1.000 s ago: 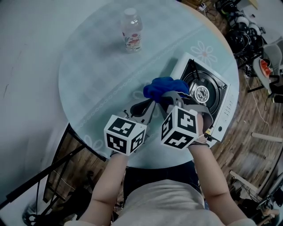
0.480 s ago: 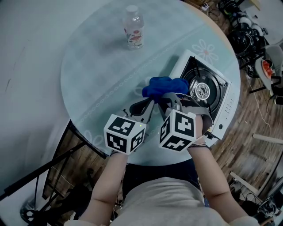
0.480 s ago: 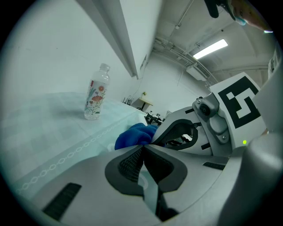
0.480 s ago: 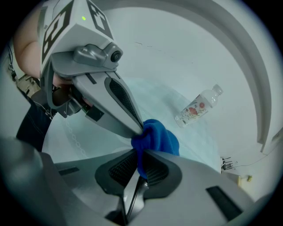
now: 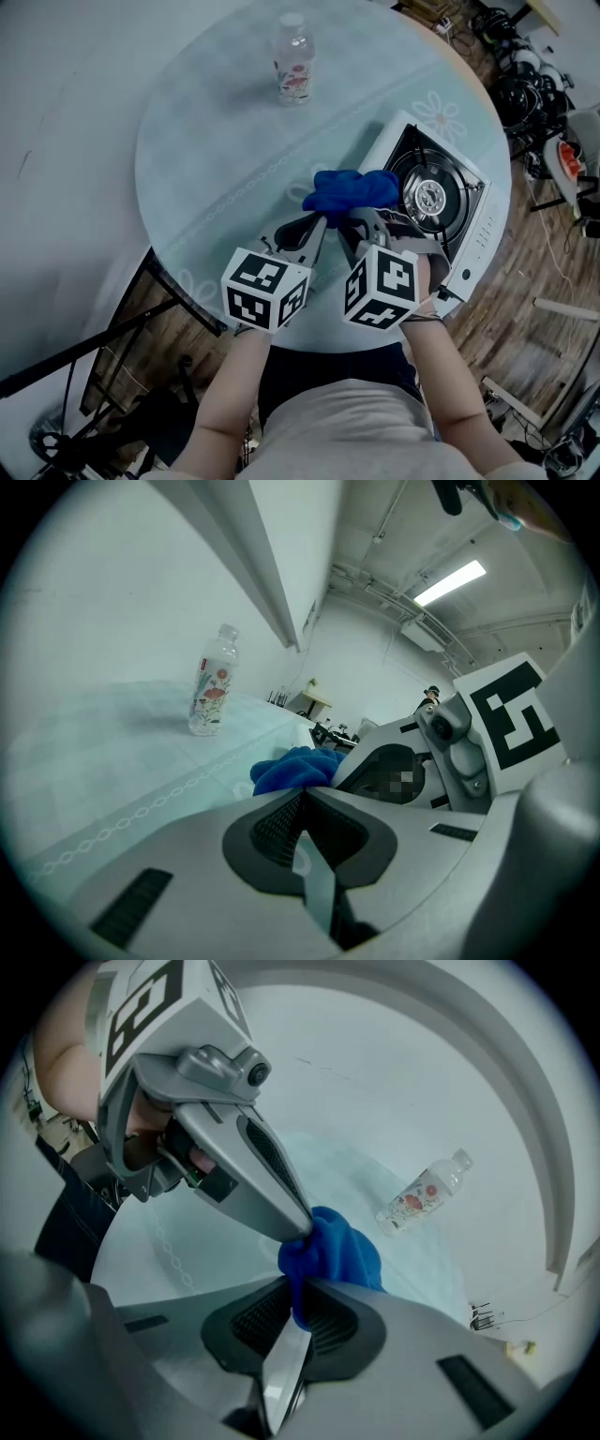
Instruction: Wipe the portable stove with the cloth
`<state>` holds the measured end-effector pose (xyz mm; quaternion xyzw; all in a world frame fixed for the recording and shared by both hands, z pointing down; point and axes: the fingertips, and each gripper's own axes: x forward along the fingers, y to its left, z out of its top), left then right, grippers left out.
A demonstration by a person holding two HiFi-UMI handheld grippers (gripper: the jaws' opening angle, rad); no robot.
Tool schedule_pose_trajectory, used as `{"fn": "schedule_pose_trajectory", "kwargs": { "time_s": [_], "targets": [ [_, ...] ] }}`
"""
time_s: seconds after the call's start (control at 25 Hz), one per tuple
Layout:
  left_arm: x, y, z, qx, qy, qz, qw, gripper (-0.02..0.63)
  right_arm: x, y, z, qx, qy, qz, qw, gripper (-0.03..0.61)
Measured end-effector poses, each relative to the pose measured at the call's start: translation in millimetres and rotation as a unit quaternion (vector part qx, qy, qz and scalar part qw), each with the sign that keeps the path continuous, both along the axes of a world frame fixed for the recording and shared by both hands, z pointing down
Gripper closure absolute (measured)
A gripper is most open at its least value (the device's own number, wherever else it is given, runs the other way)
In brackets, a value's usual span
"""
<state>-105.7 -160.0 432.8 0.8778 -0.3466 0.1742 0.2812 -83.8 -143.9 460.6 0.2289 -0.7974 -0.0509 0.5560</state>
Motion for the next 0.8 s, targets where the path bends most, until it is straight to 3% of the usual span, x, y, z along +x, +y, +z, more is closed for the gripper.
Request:
{"fn": "schedule_pose_trajectory", "kwargs": {
  "time_s": [0.8],
  "targets": [
    [23.4, 34.5, -1.7, -0.008, -0.011, -0.032, 0.9994, 0.591, 21.9, 24.5, -0.1, -0.013, -0.021, -0.034, 0.999, 0.523]
  ]
}}
